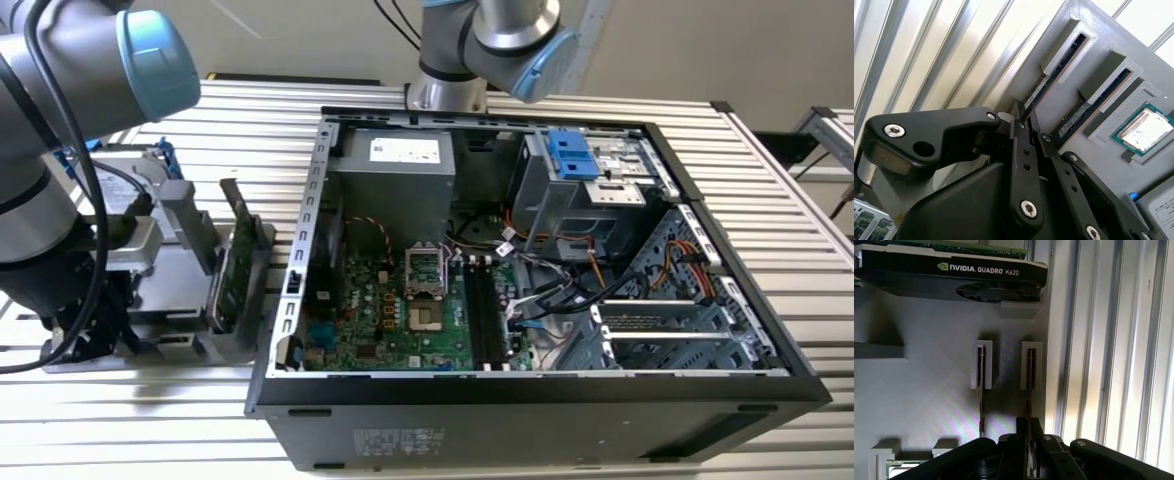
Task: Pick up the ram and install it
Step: 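Pick up the ram and move it above insertion slot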
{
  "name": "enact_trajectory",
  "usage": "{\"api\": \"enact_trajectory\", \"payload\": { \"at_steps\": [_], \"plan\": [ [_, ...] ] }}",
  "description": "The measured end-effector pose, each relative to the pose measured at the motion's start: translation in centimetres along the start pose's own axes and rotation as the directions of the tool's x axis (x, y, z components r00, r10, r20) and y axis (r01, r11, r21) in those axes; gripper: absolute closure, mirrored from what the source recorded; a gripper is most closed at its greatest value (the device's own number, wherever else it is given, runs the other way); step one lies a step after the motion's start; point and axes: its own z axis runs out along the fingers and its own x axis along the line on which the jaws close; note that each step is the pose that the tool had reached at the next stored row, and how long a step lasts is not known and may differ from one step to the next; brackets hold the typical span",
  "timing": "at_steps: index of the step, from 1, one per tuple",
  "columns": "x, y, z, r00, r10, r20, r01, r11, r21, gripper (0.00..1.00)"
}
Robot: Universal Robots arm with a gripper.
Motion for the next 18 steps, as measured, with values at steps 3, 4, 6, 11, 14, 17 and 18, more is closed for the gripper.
{"api": "enact_trajectory", "payload": {
  "at_steps": [3, 4, 6, 11, 14, 17, 18],
  "plan": [
    [0.00, 0.00, 0.00, 1.0000, 0.000, -0.0001, 0.000, 1.0000, -0.0001, 1.00],
    [0.00, 0.00, 0.00, 1.0000, 0.000, 0.0000, 0.000, 1.0000, 0.0000, 1.00],
    [0.01, 0.01, -0.01, 1.0000, 0.000, 0.0000, 0.000, 1.0000, -0.0001, 1.00],
    [0.00, 0.01, -0.13, 1.0000, 0.000, 0.0000, 0.000, 1.0000, 0.0000, 1.00],
    [-0.01, 0.01, -0.22, 1.0000, 0.000, 0.0000, 0.000, 1.0000, 0.0000, 1.00],
    [-0.02, 0.01, -0.32, 1.0000, 0.000, -0.0001, 0.000, 1.0000, -0.0001, 1.00],
    [-0.02, 0.01, -0.35, 1.0000, 0.000, -0.0001, 0.000, 1.0000, -0.0001, 1.00]
  ]
}}
